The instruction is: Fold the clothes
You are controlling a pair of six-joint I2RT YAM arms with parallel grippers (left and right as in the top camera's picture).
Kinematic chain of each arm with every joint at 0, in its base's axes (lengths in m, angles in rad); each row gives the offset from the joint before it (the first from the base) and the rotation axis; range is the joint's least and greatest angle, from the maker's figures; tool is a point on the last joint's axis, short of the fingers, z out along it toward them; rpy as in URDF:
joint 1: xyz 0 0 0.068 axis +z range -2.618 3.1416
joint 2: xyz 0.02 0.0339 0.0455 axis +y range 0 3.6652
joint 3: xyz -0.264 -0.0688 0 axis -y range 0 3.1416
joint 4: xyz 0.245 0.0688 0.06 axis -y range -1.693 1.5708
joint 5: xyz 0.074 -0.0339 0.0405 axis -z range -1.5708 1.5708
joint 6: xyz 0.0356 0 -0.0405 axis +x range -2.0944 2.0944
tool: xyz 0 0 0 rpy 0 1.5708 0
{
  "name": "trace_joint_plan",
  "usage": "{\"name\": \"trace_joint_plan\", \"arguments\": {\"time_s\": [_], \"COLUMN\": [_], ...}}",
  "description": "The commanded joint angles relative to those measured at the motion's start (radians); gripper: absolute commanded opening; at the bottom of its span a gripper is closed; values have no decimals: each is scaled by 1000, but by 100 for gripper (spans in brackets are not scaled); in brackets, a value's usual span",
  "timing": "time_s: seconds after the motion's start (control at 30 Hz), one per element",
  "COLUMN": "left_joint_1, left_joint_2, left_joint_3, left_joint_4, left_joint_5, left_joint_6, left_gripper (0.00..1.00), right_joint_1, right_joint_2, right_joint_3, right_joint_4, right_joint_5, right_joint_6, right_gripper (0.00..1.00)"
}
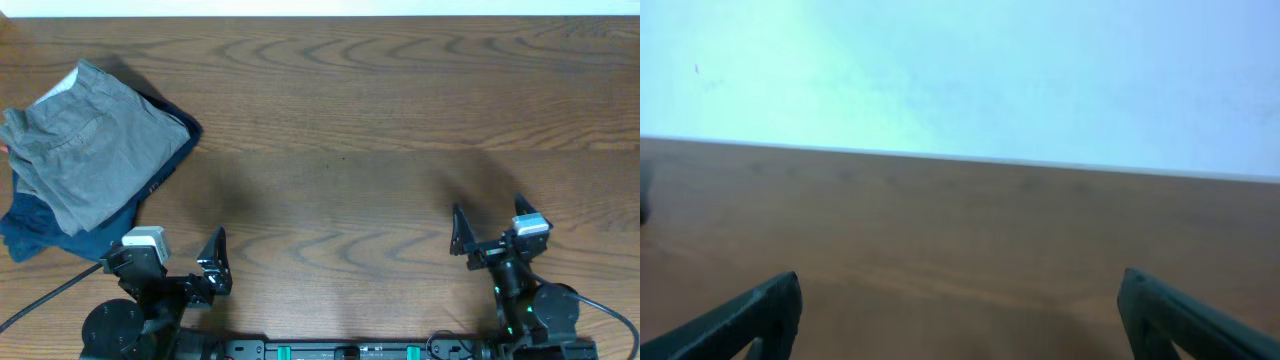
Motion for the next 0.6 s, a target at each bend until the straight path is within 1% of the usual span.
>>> {"name": "trace_joint_plan", "arguments": {"time_s": [0.0,0.03,0.17,0.23,0.57], "left_joint_1": [3,3,3,3,3], "left_joint_2": [-3,-3,-3,-3,-3], "left_joint_3": [-3,-3,-3,-3,-3], "left_joint_4": [2,2,2,2,2], "left_joint_5": [-9,-9,-9,-9,-9], "left_joint_6": [-9,-10,-9,-10,-10], "left_gripper": [98,98,98,98,98], "right_joint_1": [21,21,19,21,20], "right_joint_2": [-10,-10,-10,-10,-6], "right_joint_3": [-83,-100,-98,-98,-98], "right_joint_4": [96,116,79,33,33], "right_joint_5": [3,8,28,28,28], "right_joint_6": [-89,-119,-205,-196,-196], "right_gripper": [99,99,99,99,99]}}
